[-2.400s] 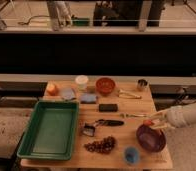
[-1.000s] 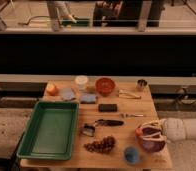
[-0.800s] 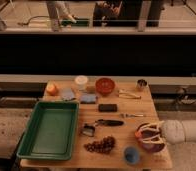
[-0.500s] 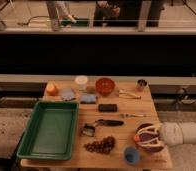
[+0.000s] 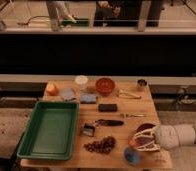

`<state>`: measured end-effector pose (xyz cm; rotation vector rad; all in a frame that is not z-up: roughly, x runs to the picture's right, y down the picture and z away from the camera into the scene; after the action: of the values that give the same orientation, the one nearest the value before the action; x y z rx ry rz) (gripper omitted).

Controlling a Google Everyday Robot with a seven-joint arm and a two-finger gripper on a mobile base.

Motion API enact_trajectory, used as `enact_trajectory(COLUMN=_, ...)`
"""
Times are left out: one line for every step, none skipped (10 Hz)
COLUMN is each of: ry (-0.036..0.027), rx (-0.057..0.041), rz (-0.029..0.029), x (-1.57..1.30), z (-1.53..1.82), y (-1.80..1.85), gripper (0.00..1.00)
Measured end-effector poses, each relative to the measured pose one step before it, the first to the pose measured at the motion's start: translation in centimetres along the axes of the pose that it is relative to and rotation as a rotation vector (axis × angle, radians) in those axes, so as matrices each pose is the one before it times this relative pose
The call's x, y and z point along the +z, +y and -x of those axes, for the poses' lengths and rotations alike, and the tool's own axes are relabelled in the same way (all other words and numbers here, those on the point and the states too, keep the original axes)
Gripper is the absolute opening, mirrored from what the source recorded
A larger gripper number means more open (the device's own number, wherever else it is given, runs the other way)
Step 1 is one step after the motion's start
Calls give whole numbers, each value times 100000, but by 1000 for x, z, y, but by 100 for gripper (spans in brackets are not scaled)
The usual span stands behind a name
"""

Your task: Place pepper in plastic cup

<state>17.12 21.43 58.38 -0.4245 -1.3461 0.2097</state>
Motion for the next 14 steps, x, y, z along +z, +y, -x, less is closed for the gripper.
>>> enact_trajectory(ry=-10, rx=171, rz=917, x=336, z=-162, y=188, gripper=0)
enact_trajectory(ry=57, rx=288, rz=1118, x=514, z=-295, y=69, gripper=0)
enact_trajectory(ry=233, rx=568, rz=1256, x=486, z=-357, y=11, gripper=0)
enact_trajectory(ry=211, rx=446, rz=882, x=380, z=-287, y=-56, gripper=0)
enact_trajectory(ry=536, rx=1064, rz=1466, x=644, z=-703, y=-214, gripper=0)
enact_trajectory(ry=410, rx=723, rz=830, x=356, z=-486, y=-145, gripper=0)
enact_trajectory(ry=253, rx=1015, rz=948, x=443, z=-586, y=-169, gripper=0)
enact_trajectory(ry=360, rx=1402, rz=512, x=277, z=-774, y=-119, gripper=0)
enact_trajectory(ry=107, rx=823, rz=214, x=138, z=-358, y=-90, gripper=0)
enact_trajectory(ry=110, rx=845, rz=5, x=72, z=-385, y=-37, gripper=0)
enact_trajectory(ry=216, rx=1061, rz=-227, x=-63, z=-436, y=18, gripper=0)
enact_trajectory(ry=293, rx=747, rz=-318, x=-136, z=-301, y=70, gripper=0)
enact_trajectory(ry=216, rx=713, rz=-611, x=-236, z=-285, y=152, gripper=0)
enact_trajectory(ry=155, rx=481, rz=-365, x=-151, z=-205, y=159, gripper=0)
